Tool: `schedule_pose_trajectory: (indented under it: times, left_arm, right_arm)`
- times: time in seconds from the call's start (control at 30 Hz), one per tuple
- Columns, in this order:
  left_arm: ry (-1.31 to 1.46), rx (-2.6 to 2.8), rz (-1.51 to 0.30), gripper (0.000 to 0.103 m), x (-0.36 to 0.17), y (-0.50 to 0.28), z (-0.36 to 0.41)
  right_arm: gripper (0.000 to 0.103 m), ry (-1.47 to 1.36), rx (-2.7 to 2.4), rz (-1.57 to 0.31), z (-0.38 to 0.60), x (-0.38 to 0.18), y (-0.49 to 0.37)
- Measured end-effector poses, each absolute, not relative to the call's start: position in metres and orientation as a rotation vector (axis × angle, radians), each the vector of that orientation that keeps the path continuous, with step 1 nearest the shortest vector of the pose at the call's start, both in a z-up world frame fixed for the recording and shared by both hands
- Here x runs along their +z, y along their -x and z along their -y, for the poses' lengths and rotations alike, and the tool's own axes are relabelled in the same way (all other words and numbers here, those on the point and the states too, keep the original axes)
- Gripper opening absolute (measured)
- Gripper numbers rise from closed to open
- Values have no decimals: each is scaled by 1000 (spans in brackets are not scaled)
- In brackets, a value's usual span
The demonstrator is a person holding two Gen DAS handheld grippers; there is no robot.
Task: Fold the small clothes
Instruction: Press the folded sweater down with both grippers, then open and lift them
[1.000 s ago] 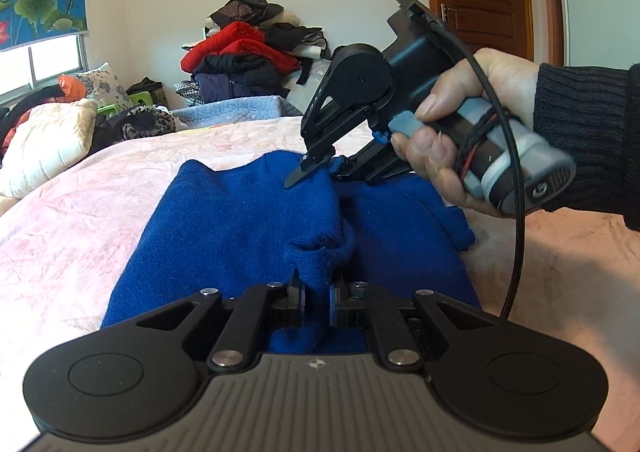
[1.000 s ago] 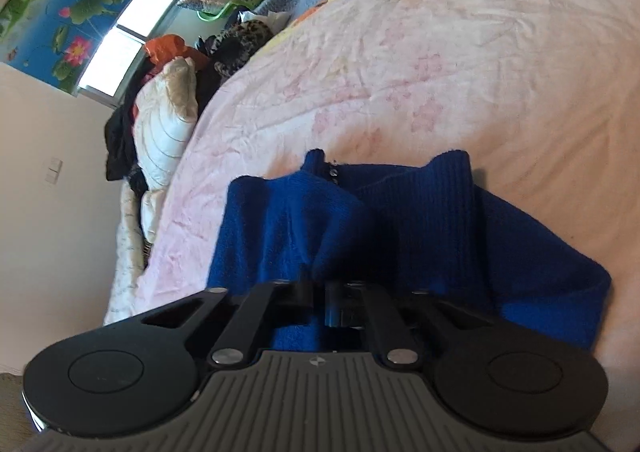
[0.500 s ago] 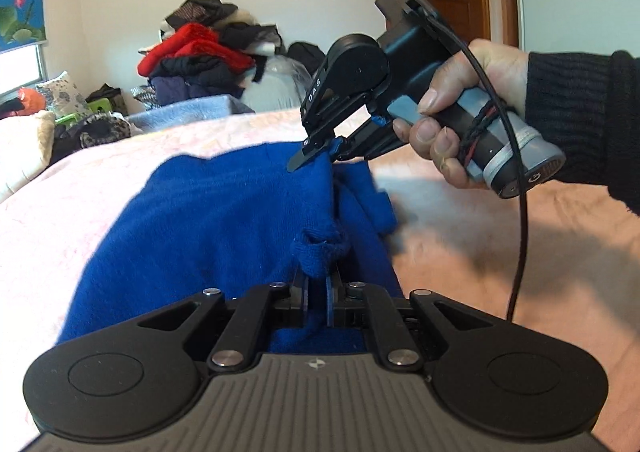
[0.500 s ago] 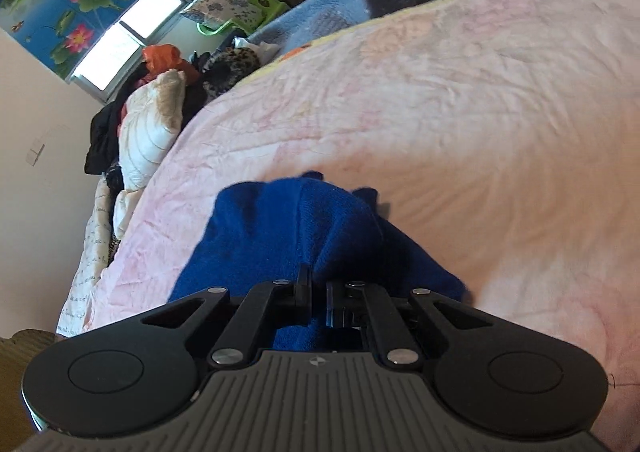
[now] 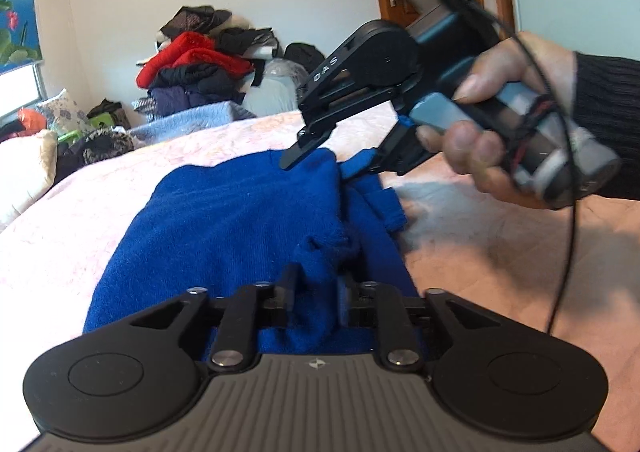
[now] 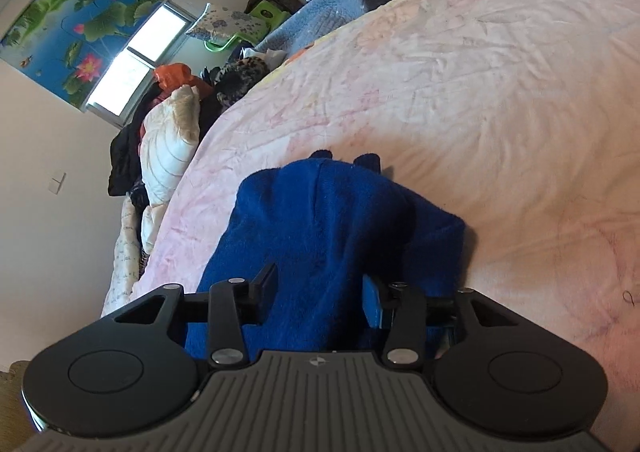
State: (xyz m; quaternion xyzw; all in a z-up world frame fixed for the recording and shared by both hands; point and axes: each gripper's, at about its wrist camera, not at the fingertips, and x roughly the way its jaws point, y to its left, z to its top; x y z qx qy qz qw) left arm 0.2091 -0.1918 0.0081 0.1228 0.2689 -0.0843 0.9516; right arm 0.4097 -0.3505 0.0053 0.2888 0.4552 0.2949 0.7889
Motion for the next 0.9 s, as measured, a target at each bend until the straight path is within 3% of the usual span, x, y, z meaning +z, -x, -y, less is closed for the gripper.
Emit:
schedule_pose_trajectory:
  times: [0.1, 0.13, 0.17, 0.2, 0.33, 0.4, 0.67, 0.83, 0.9]
  left_arm:
    - [-277, -178, -522, 31, 11, -209, 195]
    - [-289, -188, -503, 27, 12, -206, 196]
    - [-295, -198, -495, 14, 13, -204, 195]
    - [-298, -202, -503, 10, 13, -204, 195]
    - [-318, -180, -544, 6, 10, -210, 194]
    - [-328, -189, -539, 5, 11, -208, 192]
    - [-338, -317, -526, 4, 29, -181, 179]
    - [-368, -296, -591, 4, 3, -189, 185]
    - [-342, -315, -571, 5, 8, -185, 183]
  right_arm:
    - [45, -627, 619, -1002, 353, 3, -412]
    - [45, -634, 614, -1004, 353, 3, -414]
    - [45, -641, 607, -1005, 354, 3, -417]
    - [45, -651, 600, -1008, 354, 3, -421]
    - [46, -684, 553, -1027, 350, -6, -438]
    - [9, -670, 532, -1028, 346, -10, -442]
    - [7, -527, 587, -931, 353, 23, -418]
    - [9, -524, 522, -979, 361, -7, -421]
    - [31, -564, 496, -971, 364, -5, -418]
